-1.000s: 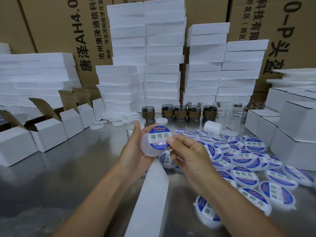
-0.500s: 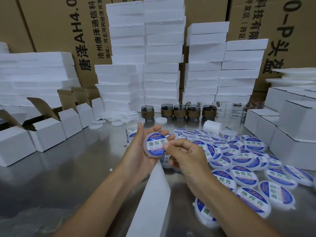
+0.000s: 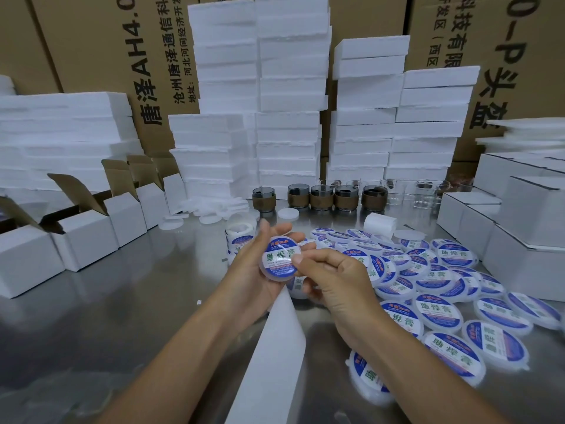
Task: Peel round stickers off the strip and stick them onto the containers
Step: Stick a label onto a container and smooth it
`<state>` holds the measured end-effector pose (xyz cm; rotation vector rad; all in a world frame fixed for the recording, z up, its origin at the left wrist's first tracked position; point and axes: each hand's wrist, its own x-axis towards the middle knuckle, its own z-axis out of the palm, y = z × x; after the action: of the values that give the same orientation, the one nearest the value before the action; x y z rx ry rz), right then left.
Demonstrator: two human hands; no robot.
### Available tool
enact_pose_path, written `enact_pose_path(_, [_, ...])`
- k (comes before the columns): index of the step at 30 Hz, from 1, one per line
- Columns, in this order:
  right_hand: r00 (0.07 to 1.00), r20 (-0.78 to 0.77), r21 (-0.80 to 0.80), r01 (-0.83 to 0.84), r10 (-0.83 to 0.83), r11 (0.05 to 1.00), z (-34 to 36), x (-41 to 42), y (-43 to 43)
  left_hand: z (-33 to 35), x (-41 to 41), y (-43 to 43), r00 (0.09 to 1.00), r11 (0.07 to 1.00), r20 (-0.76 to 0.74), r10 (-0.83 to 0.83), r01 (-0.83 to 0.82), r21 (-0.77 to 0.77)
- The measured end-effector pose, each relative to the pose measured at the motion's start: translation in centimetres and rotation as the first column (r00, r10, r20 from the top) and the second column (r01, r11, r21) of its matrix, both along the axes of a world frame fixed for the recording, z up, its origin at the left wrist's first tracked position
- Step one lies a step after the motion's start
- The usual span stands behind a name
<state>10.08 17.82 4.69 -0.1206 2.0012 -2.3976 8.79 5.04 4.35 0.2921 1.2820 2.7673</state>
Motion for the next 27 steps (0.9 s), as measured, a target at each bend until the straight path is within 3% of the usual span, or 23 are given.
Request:
enact_pose_path(5, [1.0,-0.003,-0.005,-0.016,0.015,1.0,-0.19,-0.04,0.07,-0.04,0.24,0.09,0.996,0.997,-0.087,0.013,-0.019,-0.069])
enact_pose_path(21, [0.999,-0.001,0.036,0.039,-0.039,0.999,-0.54,-0.17,-0.08,-0.56,-0.17,-0.1,0.995,0.991,-0.098,0.026,-0.039,-0.131])
enact_pose_path(24, [0.996,-0.037,0.065,0.08,-0.078,0.995,-0.65,-0.06,-0.25,-0.66,-0.13,-0.03,0.993,0.988,-0.112,0.03,-0.046,-0.146])
enact_pose_path(27, [0.975,-0.166,0.166,0.172,-0.144,0.971,-0.99,0.07,-0.52,-0.76,0.04,0.3,0.99,0.984,-0.139,0.029,-0.053,-0.17])
